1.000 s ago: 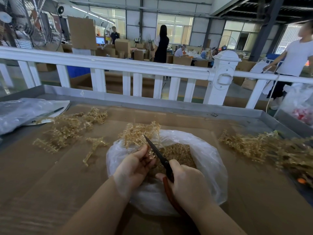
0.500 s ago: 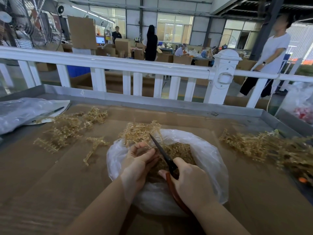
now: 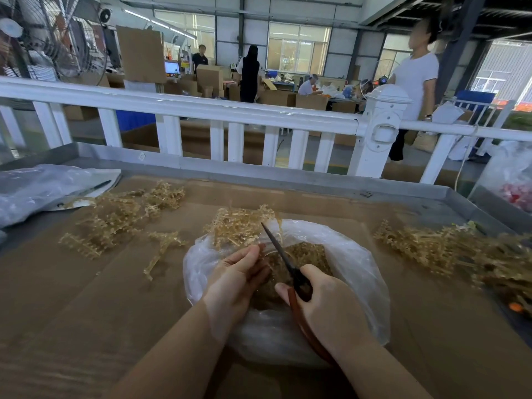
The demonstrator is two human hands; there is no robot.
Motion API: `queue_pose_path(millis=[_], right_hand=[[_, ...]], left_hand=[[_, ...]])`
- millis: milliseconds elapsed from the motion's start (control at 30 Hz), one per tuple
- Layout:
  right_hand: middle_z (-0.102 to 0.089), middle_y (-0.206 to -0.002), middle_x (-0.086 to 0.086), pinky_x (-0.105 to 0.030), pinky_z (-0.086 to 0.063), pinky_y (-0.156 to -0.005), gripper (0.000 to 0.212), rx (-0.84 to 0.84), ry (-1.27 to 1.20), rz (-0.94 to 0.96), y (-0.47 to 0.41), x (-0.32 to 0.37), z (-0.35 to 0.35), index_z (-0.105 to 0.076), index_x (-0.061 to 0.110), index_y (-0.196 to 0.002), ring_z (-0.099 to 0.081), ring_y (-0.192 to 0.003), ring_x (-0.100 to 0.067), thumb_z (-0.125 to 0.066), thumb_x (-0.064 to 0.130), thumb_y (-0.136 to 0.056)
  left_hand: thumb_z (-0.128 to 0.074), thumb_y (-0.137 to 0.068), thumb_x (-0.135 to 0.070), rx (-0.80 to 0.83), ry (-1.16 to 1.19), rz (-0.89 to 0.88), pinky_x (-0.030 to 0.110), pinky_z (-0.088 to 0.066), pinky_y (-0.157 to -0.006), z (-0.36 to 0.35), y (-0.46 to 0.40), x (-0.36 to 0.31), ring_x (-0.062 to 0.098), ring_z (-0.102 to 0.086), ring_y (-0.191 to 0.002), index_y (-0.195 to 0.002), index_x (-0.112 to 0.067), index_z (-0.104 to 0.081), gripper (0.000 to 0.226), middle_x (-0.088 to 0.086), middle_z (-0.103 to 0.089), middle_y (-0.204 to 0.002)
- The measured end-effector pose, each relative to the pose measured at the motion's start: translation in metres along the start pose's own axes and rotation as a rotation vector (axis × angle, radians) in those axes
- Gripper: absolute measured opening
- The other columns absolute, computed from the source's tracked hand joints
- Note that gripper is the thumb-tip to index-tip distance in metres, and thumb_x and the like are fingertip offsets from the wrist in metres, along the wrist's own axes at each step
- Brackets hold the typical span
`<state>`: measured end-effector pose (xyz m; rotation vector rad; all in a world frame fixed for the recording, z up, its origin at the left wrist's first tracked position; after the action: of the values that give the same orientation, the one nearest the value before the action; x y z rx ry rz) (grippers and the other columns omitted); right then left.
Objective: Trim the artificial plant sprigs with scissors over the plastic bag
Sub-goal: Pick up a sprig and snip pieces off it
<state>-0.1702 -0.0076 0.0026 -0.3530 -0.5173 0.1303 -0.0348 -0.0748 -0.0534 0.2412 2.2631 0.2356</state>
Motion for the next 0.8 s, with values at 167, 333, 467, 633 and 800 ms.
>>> queue_pose_path(millis=[167,333,467,633,800], right_hand=[[-0.054,-0.066,0.012,-0.013,-0.036,-0.057,0.029,0.016,-0.026,0.006,0.000,0.000,0.002,-0.047,0.033,-0.079,-0.053,-0.064,-0.003,-0.056,0.060,-0.083],[-0.053,-0.080,0.011,-0.020,-0.032,-0.068,0.031,0.042,0.015,0.040,0.003,-0.001,-0.005,-0.045,0.034,-0.088,-0.050,-0.080,-0.009,-0.052,0.064,-0.081],[-0.053,-0.084,0.012,-0.021,-0.038,-0.073,0.035,0.050,0.052,0.041,0.003,-0.002,-0.008,-0.047,0.035,-0.096,-0.050,-0.085,-0.010,-0.046,0.067,-0.082],[-0.052,-0.086,0.011,-0.023,-0.040,-0.076,0.038,0.051,0.084,0.046,0.004,-0.001,-0.009,-0.046,0.035,-0.099,-0.051,-0.089,-0.011,-0.043,0.069,-0.083],[-0.047,-0.080,0.013,-0.021,-0.032,-0.069,0.033,0.070,0.084,0.073,0.002,0.003,-0.011,-0.038,0.037,-0.090,-0.044,-0.079,-0.008,-0.045,0.068,-0.083]], left_hand=[[-0.061,-0.083,-0.001,0.003,0.042,-0.019,0.023,-0.056,-0.061,0.001,0.000,-0.001,0.009,-0.067,-0.061,-0.077,-0.012,-0.061,0.013,-0.001,-0.068,-0.065],[-0.058,-0.087,-0.003,0.003,0.056,0.003,0.027,-0.055,-0.067,0.000,0.001,-0.002,0.011,-0.069,-0.064,-0.073,-0.013,-0.061,0.017,0.004,-0.070,-0.074],[-0.054,-0.090,-0.003,-0.020,0.066,0.026,0.023,-0.057,-0.060,-0.001,0.002,-0.001,0.010,-0.066,-0.058,-0.078,-0.010,-0.062,0.016,0.001,-0.068,-0.067],[-0.050,-0.093,-0.002,-0.035,0.059,0.064,0.029,-0.048,-0.068,-0.002,0.004,-0.002,0.017,-0.060,-0.072,-0.083,-0.008,-0.061,0.016,0.006,-0.064,-0.077],[-0.047,-0.093,0.001,-0.051,0.040,0.084,0.030,-0.047,-0.068,-0.003,0.007,-0.002,0.020,-0.058,-0.075,-0.086,-0.007,-0.057,0.015,0.010,-0.062,-0.084]])
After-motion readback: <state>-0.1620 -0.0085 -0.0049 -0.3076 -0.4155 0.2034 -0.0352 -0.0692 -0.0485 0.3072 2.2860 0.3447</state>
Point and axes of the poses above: each hand's wrist, its own y-axis away from the middle knuckle, its own z-axis out of the back of the hand, x = y × z, the point moved 7 cm from there along -y, towards the middle knuckle
